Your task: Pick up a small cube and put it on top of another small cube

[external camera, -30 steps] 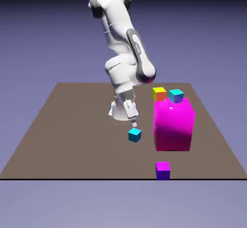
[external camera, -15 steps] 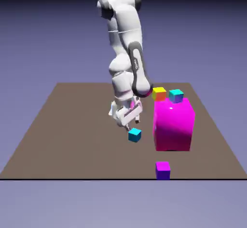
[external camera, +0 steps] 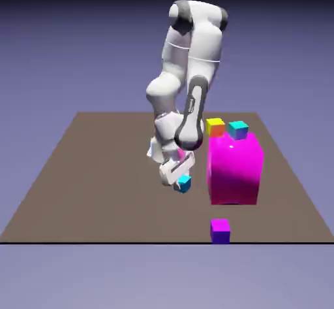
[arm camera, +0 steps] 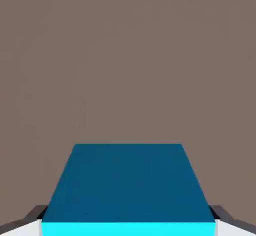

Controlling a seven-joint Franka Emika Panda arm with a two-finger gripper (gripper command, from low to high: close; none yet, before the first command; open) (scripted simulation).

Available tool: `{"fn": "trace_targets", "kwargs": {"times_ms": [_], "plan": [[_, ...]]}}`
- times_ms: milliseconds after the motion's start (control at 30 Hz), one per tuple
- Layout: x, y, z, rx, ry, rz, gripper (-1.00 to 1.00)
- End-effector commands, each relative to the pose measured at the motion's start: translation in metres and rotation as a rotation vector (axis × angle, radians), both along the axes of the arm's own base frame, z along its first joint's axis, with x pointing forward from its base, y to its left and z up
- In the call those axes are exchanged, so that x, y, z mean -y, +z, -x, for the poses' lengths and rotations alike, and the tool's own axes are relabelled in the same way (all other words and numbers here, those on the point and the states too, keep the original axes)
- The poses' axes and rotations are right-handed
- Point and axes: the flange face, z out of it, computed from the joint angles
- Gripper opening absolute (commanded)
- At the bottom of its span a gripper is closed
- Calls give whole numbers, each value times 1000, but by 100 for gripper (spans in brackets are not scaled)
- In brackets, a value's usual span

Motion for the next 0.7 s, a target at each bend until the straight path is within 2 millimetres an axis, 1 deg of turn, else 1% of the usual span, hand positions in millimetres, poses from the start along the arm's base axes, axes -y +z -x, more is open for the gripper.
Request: {"fn": "trace_targets", "kwargs": {"times_ms": [0, 167, 367, 400, 433, 500, 667], "plan": [[1, 5, 1, -4, 0, 0, -100], [6, 28, 4, -9, 1, 3, -100], [11, 50, 7, 15, 2, -2, -100], [8, 53, 3, 33, 49, 8, -100], [3, 56, -2, 54, 106, 20, -100], [-8, 68, -26, 126, 200, -16, -100], [-30, 112, -86, 319, 433, -88, -100]]}}
